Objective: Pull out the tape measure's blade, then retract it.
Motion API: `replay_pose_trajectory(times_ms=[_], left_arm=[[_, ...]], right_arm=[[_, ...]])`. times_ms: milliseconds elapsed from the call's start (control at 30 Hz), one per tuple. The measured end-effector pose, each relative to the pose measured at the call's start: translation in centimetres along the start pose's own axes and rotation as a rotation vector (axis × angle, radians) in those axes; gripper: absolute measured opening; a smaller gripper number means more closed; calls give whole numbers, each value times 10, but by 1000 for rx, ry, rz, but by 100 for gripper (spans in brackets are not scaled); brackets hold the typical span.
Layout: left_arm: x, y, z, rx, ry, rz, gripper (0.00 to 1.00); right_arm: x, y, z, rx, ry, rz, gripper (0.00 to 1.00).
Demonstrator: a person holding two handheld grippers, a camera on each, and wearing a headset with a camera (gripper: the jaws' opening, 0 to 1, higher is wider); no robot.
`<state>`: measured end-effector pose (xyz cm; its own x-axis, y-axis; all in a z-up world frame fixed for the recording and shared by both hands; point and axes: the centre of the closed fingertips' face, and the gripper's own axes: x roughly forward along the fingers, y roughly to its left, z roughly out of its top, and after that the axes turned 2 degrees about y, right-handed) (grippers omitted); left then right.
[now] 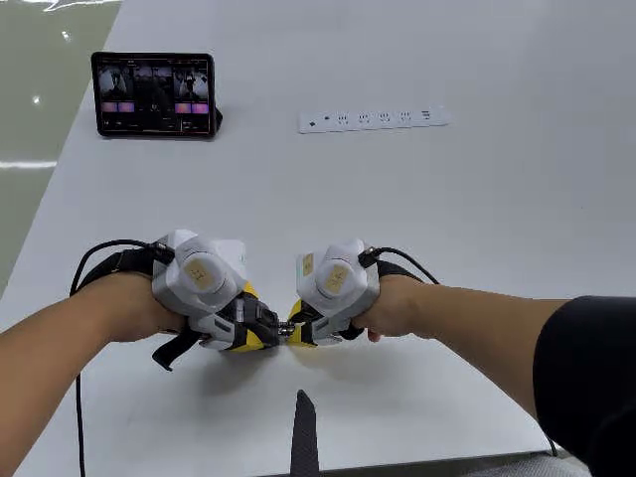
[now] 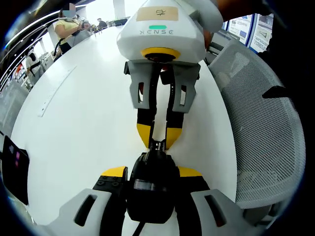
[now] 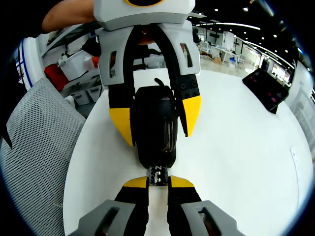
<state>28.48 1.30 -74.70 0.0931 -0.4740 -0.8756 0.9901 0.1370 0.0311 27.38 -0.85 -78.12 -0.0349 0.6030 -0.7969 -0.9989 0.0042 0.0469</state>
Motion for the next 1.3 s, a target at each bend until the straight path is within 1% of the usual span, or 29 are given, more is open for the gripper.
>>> replay_pose_trajectory(times_ms=[100,233,367,500,967,1300], left_arm=[[0,0,0,-3,-1,4,33],[0,-1,0,8,9,10,33],[0,-2,0,7,6,13,33],[0,-2,0,12,15,17,33],[0,-2,0,22,24,17,33],[0,-2,-1,24,27,17,33]], right_arm=[[-2,-1,-2,0,5,-2,10],[-4,0,-5,7,14,-2,10],[-5,-1,-7,13,22,-5,10],[-8,-2,-12,16,33,-5,10],[-14,-1,-20,25,41,-16,10],[-18,-2,-25,30,46,-8,10]])
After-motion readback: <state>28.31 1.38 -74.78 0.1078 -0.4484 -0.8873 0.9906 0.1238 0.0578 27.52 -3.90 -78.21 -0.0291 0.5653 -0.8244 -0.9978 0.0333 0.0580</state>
